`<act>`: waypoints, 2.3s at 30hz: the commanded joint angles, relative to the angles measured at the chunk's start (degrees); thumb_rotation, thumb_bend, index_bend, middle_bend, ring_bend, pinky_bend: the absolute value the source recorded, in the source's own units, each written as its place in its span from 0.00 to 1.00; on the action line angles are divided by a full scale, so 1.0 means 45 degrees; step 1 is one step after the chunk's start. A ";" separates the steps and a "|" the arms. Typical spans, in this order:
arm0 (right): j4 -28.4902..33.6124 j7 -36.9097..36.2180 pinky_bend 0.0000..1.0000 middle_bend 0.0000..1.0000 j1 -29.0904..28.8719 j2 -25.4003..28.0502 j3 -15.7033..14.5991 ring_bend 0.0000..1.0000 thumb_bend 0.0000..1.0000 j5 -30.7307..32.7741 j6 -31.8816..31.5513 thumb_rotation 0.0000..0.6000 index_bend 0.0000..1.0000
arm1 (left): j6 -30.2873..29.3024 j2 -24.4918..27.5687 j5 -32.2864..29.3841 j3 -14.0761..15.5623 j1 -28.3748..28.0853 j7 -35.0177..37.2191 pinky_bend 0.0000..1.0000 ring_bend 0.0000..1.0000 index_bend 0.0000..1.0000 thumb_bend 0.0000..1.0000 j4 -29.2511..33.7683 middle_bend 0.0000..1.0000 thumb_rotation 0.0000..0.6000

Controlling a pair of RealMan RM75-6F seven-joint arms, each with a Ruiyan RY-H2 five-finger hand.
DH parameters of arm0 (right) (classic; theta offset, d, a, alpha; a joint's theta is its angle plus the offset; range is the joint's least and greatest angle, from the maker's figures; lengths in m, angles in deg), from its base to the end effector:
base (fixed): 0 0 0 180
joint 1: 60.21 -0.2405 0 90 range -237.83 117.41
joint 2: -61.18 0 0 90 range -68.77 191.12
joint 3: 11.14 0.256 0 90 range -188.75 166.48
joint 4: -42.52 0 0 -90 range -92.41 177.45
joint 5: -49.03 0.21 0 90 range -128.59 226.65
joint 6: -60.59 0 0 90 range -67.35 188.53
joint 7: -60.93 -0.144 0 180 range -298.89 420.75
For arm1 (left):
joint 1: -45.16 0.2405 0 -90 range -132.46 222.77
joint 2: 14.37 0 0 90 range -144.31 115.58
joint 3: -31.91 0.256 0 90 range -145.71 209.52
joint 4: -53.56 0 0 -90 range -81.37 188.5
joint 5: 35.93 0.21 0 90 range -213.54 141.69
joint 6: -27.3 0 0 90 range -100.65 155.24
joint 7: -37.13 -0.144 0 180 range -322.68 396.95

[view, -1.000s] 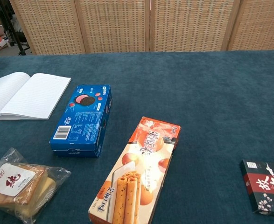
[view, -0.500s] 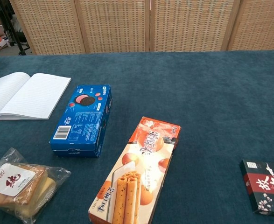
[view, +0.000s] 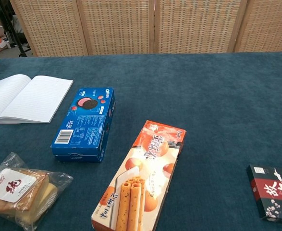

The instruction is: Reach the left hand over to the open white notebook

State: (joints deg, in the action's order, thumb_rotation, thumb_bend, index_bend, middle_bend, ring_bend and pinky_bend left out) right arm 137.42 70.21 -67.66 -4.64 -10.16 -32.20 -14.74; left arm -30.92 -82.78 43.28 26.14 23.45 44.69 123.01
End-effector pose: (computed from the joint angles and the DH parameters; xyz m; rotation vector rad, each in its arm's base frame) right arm -0.3128 -0.1840 0.1219 1.5051 -0.9913 0.7119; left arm -0.3566 0.2989 0.1506 -1.5646 -0.9349 -0.6472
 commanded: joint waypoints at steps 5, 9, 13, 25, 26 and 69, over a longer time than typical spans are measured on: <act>-0.0069 0.0184 0.00 0.00 -0.0035 -0.0105 0.0005 0.00 0.10 0.0101 0.0084 1.00 0.05 | 0.0977 -0.0191 0.0934 0.0518 -0.0785 0.1517 0.00 0.00 0.00 0.02 -0.2032 0.00 1.00; -0.0096 0.0273 0.00 0.00 -0.0047 -0.0163 0.0023 0.00 0.10 0.0168 0.0104 1.00 0.05 | 0.0963 -0.0621 0.1264 0.0741 -0.0924 0.1983 0.00 0.00 0.00 0.02 -0.3113 0.00 1.00; -0.0128 0.0348 0.00 0.00 -0.0069 -0.0206 0.0010 0.00 0.10 0.0207 0.0166 1.00 0.05 | 0.0928 -0.0996 0.1455 0.0913 -0.0990 0.2158 0.00 0.00 0.00 0.02 -0.3908 0.00 1.00; -0.0237 0.0518 0.00 0.00 -0.0126 -0.0345 -0.0006 0.00 0.10 0.0317 0.0306 1.00 0.05 | 0.0889 -0.2349 0.1733 0.1202 -0.1232 0.2708 0.00 0.00 0.00 0.03 -0.6241 0.00 1.00; -0.0242 0.0533 0.00 0.00 -0.0131 -0.0355 -0.0008 0.00 0.10 0.0322 0.0316 1.00 0.05 | 0.0885 -0.2457 0.1727 0.1198 -0.1249 0.2726 0.00 0.00 0.00 0.03 -0.6405 0.00 1.00; -0.0310 0.0665 0.00 0.00 -0.0220 -0.0475 -0.0045 0.00 0.10 0.0425 0.0458 1.00 0.05 | 0.1424 -0.5188 0.1640 0.1365 -0.1976 0.2501 0.00 0.00 0.00 0.05 -0.9968 0.00 1.00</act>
State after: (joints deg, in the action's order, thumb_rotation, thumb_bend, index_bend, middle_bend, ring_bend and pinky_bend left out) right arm 136.02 73.20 -68.65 -6.78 -10.35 -30.28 -12.68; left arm -24.16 -105.87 50.59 32.29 14.49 56.28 78.38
